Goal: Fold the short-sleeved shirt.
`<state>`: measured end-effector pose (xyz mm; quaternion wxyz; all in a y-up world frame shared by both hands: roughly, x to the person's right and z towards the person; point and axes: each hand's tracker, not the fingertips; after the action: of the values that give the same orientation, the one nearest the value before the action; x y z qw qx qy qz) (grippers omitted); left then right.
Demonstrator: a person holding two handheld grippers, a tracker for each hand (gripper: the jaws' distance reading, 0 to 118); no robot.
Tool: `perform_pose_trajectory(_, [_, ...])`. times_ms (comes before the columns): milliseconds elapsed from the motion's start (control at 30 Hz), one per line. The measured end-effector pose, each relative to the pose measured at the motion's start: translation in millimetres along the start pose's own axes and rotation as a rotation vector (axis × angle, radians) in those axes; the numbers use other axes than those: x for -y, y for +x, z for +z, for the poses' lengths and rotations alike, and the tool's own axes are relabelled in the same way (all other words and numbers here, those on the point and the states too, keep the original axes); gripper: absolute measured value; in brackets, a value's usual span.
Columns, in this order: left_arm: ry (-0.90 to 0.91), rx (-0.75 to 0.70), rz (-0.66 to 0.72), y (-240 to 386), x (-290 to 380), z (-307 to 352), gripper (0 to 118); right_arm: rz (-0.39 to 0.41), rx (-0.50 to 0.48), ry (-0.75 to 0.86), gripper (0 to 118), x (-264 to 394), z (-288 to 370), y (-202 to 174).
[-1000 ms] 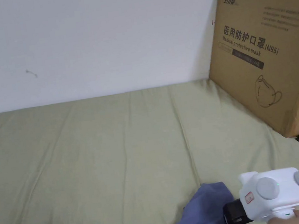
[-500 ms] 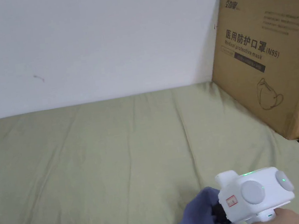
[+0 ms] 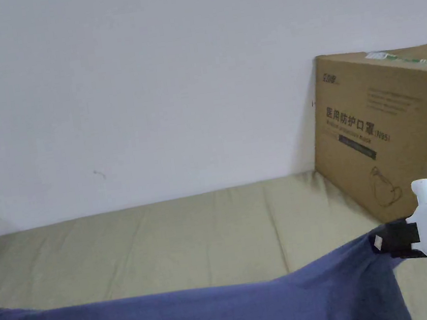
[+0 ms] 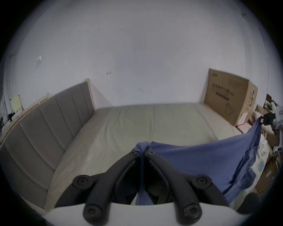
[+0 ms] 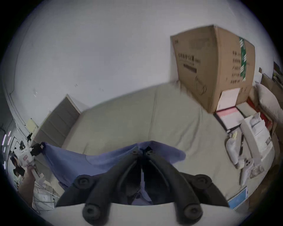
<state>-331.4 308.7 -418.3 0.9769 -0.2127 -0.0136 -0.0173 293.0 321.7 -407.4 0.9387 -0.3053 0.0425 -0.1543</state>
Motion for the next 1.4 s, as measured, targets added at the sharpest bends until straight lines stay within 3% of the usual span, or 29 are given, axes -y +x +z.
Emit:
perform_pose_trajectory(267, [0.121, 0.003, -0.038, -0.1, -81.1, 43.9, 4, 0.097, 0.006, 0.166, 1, -69.1, 64.5, -46.6])
perform_pose_trajectory(600, [0.156, -0.018, -0.032, -4.7, -150.9, 8.1, 4, 0.199, 0.080, 0.280, 1, -175.5, 45.0, -95.1])
perform_pose_trajectory(733, [0.193, -0.034, -0.010, -1.8, -171.3, -16.4, 4, 0.203, 0.108, 0.362, 1, -211.6, 26.0, -110.4])
perform_pose_trajectory(933, [0.256, -0.035, 0.051, -1.2, -206.9, -56.8, 4, 0.135, 0.130, 0.469, 1, -264.3, -4.1, -121.0])
perform_pose_trajectory(1200, [0.365, -0.070, 0.062, 11.1, -237.5, -102.3, 4, 0.231, 0.207, 0.642, 1, -295.6, -27.8, -139.2])
perform_pose_trajectory(1400, [0.291, -0.104, 0.014, 23.7, -205.5, -142.3, 4, 0.231, 0.210, 0.567, 1, -268.4, -79.4, -111.3])
